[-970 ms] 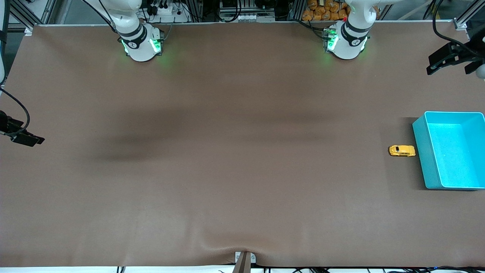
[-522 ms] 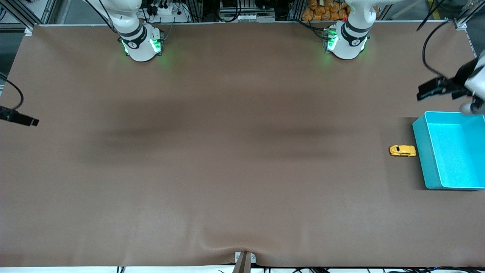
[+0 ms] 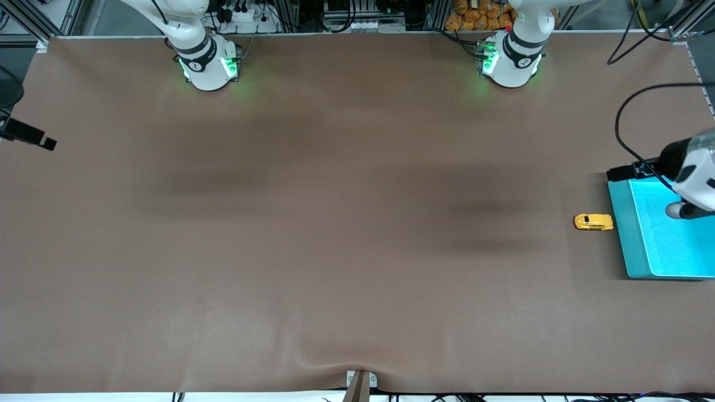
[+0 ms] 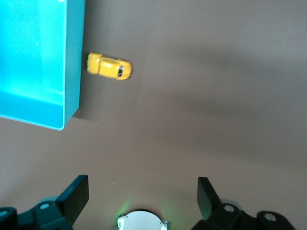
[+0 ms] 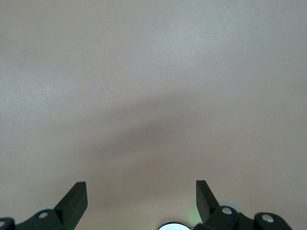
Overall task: Wind and store yellow beetle car
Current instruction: 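Move the left gripper to the car beside the teal bin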
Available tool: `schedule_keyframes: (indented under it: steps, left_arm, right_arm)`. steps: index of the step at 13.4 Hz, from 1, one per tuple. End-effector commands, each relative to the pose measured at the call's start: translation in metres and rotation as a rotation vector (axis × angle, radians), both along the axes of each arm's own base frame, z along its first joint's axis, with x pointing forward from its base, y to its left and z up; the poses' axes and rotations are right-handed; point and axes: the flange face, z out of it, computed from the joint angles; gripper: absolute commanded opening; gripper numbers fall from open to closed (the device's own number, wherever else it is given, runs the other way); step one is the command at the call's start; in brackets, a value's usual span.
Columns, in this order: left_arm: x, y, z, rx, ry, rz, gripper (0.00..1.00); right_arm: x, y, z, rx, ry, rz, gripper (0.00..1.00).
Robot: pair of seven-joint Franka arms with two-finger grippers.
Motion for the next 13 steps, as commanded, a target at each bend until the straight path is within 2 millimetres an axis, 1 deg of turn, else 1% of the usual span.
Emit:
schedule_keyframes:
  steps: [1,2,3,4,5,6,7,8,9,11,12,13]
  left_arm:
    - [-0.004,0.021,-0.029,0.036,0.058,0.099,1.00]
    - [-0.008,0.033,-0.042,0.043,0.062,0.145,1.00]
    - [-0.011,0.039,-0.056,0.050,0.057,0.184,1.00]
    - [-0.014,0.052,-0.073,0.065,0.041,0.251,1.00]
    - [-0.017,0.067,-0.092,0.088,0.035,0.344,1.00]
    - [-0.021,0.081,-0.107,0.102,0.017,0.413,1.00]
    - [-0.025,0.087,-0.122,0.110,0.005,0.455,1.00]
    - [-0.028,0.091,-0.133,0.124,-0.010,0.512,1.00]
    - [-0.031,0.092,-0.147,0.149,-0.021,0.591,1.00]
    - [-0.029,0.094,-0.163,0.182,-0.070,0.742,1.00]
    - [-0.025,0.099,-0.174,0.196,-0.087,0.821,1.00]
    - [-0.022,0.110,-0.183,0.209,-0.112,0.924,1.00]
  right_arm:
    - [-0.006,0.026,0.004,0.014,-0.036,0.034,1.00]
    - [-0.001,0.032,0.007,0.011,-0.052,0.045,1.00]
    - [0.003,0.036,0.010,0.024,-0.082,0.047,1.00]
    - [0.008,0.038,0.017,0.053,-0.142,0.050,1.00]
    - [0.012,0.036,0.025,0.042,-0.187,0.047,1.00]
    - [0.008,0.036,0.022,0.042,-0.152,0.054,1.00]
    - [0.005,0.045,0.013,0.045,-0.102,0.063,1.00]
    - [0.006,0.059,0.012,0.030,-0.107,0.101,1.00]
    - [0.009,0.070,0.016,0.023,-0.141,0.128,1.00]
    - [0.011,0.084,0.013,0.014,-0.173,0.184,1.00]
    - [0.010,0.088,0.010,-0.003,-0.231,0.175,1.00]
    - [0.002,0.090,0.005,-0.011,-0.269,0.172,1.00]
